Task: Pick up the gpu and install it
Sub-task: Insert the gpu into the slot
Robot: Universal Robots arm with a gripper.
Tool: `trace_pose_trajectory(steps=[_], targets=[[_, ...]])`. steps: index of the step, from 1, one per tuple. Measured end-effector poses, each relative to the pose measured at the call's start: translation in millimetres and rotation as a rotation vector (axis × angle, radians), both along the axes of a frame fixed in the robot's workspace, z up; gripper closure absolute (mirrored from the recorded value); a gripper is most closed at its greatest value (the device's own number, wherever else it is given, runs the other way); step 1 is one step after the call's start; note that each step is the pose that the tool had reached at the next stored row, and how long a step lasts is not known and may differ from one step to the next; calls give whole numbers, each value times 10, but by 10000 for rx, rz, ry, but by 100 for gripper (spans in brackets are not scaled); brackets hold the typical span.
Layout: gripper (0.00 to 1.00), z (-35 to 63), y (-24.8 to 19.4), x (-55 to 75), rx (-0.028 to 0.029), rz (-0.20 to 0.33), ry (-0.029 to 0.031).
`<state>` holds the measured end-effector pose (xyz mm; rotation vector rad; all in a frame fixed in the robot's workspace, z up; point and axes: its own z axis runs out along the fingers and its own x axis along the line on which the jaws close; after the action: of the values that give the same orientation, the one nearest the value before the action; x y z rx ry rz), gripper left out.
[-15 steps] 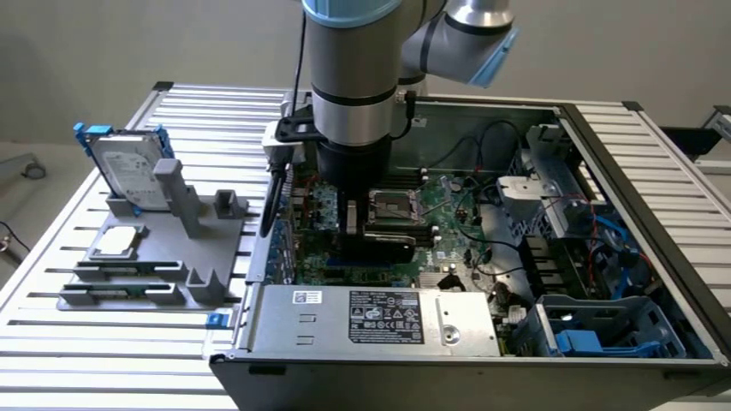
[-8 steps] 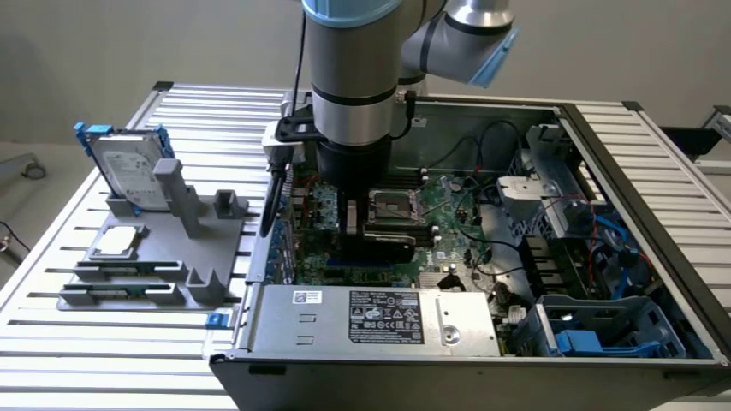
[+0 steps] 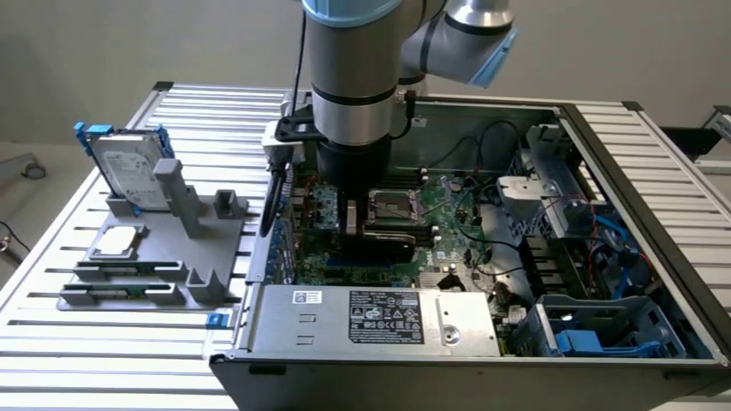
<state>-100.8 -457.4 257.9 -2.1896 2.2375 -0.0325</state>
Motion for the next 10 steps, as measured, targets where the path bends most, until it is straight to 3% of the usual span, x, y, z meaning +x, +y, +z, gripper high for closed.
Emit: trace_pose_trajectory(steps=[3,10], targets=[[74,1,0,-4,0,2,38],[74,-2,-1,-14,-4,24,44]])
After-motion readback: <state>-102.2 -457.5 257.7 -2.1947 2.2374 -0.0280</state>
